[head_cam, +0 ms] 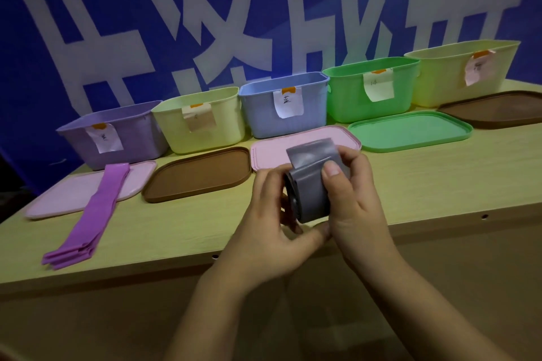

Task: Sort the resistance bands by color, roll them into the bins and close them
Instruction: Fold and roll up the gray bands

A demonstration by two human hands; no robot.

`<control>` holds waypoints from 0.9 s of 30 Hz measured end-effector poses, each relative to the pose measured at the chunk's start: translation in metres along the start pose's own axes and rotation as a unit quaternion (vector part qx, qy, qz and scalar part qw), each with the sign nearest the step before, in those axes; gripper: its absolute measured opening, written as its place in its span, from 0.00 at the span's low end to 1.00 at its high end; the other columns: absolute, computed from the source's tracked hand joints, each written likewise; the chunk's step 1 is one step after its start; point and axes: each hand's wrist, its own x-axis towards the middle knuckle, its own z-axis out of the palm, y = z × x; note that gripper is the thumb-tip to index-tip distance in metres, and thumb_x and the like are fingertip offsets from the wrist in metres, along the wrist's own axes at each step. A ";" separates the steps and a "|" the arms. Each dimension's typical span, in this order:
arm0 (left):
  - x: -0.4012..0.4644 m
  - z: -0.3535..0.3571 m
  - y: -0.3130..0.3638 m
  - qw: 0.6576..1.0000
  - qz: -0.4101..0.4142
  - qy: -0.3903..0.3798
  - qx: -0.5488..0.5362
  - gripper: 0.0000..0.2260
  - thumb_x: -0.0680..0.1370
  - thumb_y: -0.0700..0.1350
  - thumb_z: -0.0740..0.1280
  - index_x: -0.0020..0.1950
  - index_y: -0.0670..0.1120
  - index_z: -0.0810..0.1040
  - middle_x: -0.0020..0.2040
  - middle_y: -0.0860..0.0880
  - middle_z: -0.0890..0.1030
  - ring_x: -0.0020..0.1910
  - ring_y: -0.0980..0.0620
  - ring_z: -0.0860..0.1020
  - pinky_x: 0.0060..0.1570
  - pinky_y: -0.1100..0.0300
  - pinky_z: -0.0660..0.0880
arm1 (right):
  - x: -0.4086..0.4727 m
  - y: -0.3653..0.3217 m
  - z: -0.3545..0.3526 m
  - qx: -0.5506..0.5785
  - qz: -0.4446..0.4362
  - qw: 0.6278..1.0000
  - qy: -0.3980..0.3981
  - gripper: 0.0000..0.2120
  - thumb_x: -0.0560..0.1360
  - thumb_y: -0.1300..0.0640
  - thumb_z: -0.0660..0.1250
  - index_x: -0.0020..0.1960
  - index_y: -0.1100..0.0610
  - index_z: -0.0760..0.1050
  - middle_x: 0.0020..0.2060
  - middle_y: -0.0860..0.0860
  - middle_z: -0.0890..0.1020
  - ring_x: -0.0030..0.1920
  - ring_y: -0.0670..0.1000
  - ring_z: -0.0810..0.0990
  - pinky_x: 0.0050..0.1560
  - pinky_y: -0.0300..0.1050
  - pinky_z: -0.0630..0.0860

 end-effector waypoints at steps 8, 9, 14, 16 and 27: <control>-0.003 0.004 0.012 0.987 -0.036 0.005 -0.156 0.29 0.64 0.73 0.63 0.60 0.60 0.65 0.50 0.61 0.79 0.46 0.55 0.80 0.38 0.59 0.79 | -0.011 -0.008 0.004 -0.043 -0.075 0.996 -0.024 0.18 0.70 0.44 0.61 0.58 0.46 0.63 0.50 0.46 0.74 0.47 0.41 0.79 0.41 0.33 0.76; -0.002 0.007 0.014 0.982 -0.045 0.037 -0.178 0.27 0.67 0.71 0.61 0.59 0.58 0.66 0.49 0.60 0.80 0.47 0.56 0.81 0.40 0.61 0.79 | -0.013 -0.008 0.007 -0.056 -0.093 0.994 -0.026 0.17 0.71 0.45 0.61 0.57 0.46 0.62 0.49 0.45 0.74 0.47 0.40 0.78 0.40 0.31 0.75; 0.002 0.011 0.021 0.962 -0.092 0.085 -0.242 0.19 0.72 0.59 0.57 0.55 0.48 0.68 0.39 0.53 0.81 0.36 0.53 0.80 0.26 0.58 0.74 | -0.014 -0.003 0.007 -0.118 -0.154 0.980 -0.035 0.18 0.72 0.45 0.60 0.57 0.33 0.57 0.48 0.31 0.71 0.44 0.38 0.77 0.37 0.29 0.73; 0.003 0.008 0.021 0.957 -0.116 0.091 -0.251 0.20 0.72 0.59 0.58 0.55 0.46 0.68 0.39 0.50 0.80 0.34 0.52 0.79 0.26 0.58 0.71 | -0.012 0.001 0.005 -0.137 -0.165 0.976 -0.049 0.19 0.72 0.45 0.61 0.57 0.29 0.56 0.49 0.26 0.69 0.45 0.37 0.76 0.38 0.29 0.73; 0.007 0.021 0.003 0.949 0.057 0.309 -0.016 0.08 0.76 0.56 0.60 0.43 0.52 0.69 0.36 0.57 0.77 0.34 0.59 0.76 0.31 0.62 0.74 | -0.006 0.001 0.007 -0.042 -0.001 0.994 -0.098 0.23 0.67 0.38 0.59 0.61 0.38 0.59 0.54 0.44 0.77 0.51 0.41 0.79 0.46 0.34 0.76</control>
